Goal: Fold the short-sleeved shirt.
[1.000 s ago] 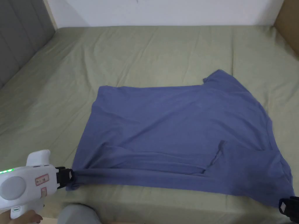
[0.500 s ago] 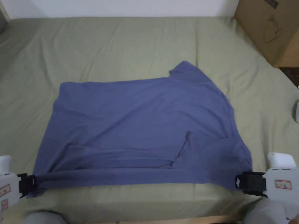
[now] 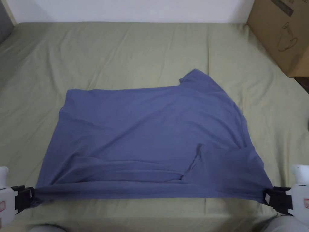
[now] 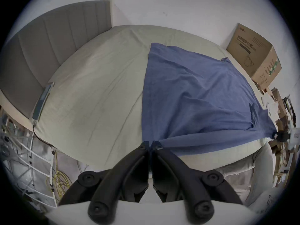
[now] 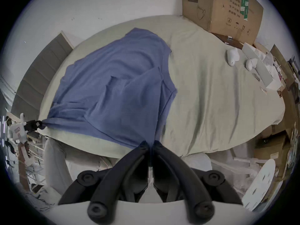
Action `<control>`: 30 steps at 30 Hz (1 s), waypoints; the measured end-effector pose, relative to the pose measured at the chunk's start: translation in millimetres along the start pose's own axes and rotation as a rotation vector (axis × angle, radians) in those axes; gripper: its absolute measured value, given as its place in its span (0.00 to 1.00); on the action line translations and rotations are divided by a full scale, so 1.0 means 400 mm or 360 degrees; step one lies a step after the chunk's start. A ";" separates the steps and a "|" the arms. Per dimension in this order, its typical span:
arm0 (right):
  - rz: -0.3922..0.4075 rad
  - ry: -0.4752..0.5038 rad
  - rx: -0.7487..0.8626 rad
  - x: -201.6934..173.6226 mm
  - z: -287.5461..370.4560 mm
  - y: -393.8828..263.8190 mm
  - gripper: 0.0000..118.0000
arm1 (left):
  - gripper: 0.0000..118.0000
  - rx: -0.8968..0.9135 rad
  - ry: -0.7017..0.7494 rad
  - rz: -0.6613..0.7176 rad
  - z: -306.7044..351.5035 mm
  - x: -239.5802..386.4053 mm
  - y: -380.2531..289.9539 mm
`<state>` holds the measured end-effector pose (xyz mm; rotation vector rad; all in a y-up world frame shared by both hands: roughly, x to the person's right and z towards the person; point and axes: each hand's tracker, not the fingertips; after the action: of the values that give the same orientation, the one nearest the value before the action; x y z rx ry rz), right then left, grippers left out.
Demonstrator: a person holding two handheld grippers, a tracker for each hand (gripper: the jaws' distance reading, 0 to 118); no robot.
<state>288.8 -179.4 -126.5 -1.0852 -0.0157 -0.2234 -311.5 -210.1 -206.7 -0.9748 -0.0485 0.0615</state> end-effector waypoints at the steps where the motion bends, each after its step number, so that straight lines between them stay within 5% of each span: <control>1: -0.0001 -0.0004 0.0001 0.003 0.004 -0.005 0.01 | 0.01 0.0010 -0.0003 -0.0014 0.004 0.000 -0.002; 12: -0.0025 0.0030 -0.0029 0.012 0.011 0.019 0.01 | 0.01 -0.0083 0.0020 -0.0083 0.007 -0.012 -0.012; 24: 0.0033 0.0042 0.0042 0.025 -0.114 0.313 0.01 | 0.04 0.0060 0.0052 -0.0173 -0.122 0.030 0.283; 25: 0.0023 0.0047 0.0025 0.030 -0.141 0.326 0.01 | 0.11 0.0053 0.0067 -0.0189 -0.146 0.036 0.292; 26: 0.0027 0.0040 0.0001 0.035 -0.166 0.336 0.06 | 0.31 0.0035 0.0108 -0.0218 -0.172 0.039 0.299; 28: 0.0037 -0.0047 -0.0051 0.037 -0.203 0.347 0.50 | 0.63 -0.0021 0.0195 -0.0226 -0.207 0.038 0.300; 29: 0.0061 -0.0104 -0.0057 0.039 -0.216 0.348 0.63 | 0.70 -0.0030 0.0197 -0.0203 -0.220 0.032 0.300; 30: 0.0056 -0.0094 -0.0044 0.045 -0.216 0.348 0.62 | 0.69 -0.0048 0.0196 -0.0145 -0.219 0.025 0.297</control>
<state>324.2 -196.1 -286.6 -1.1185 -0.0469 -0.1603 -299.2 -215.1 -354.2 -1.0035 0.0196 -0.0830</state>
